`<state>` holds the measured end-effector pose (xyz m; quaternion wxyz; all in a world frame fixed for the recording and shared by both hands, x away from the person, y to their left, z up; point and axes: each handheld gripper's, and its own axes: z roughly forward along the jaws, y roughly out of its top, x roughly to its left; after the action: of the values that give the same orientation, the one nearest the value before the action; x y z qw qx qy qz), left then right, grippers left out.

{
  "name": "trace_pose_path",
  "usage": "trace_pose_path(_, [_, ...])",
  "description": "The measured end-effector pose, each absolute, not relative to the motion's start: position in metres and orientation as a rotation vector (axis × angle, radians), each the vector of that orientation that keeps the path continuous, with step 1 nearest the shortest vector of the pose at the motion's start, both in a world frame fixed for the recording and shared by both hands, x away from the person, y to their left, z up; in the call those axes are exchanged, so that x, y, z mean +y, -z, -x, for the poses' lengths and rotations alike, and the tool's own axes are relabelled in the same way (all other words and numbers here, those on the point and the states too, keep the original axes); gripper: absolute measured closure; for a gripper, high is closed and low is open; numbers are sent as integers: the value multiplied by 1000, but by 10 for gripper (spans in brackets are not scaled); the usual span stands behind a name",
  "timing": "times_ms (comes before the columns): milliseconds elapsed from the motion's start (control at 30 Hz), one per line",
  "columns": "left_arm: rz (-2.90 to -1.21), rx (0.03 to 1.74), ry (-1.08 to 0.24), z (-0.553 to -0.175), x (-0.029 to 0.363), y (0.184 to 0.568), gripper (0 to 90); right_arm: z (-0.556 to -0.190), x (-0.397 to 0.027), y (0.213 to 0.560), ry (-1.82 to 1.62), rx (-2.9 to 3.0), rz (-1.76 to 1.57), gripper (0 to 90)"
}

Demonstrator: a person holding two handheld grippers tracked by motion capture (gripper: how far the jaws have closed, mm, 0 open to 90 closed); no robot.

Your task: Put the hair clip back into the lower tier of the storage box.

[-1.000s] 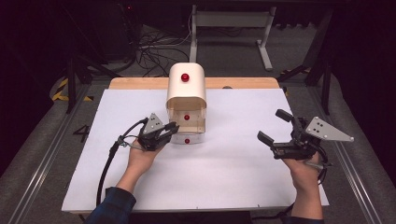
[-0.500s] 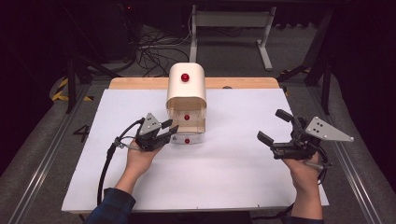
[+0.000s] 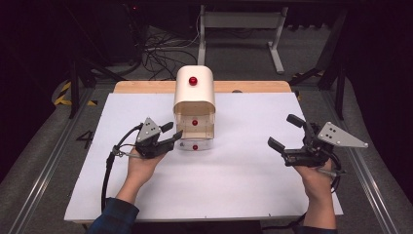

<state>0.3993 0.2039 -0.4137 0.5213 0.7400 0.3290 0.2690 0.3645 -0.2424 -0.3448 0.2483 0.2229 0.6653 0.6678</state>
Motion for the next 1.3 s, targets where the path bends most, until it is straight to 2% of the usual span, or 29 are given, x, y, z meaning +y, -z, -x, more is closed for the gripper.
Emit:
trace_pose_path(567, [-1736,797,-664,-391,212,409,381,-366,-240,345,-1819,1818,-606,2])
trace_pose_path(1300, [-1683,787,-678,-379,221,399,286,-367,-239,347,-1826,1825,-606,1])
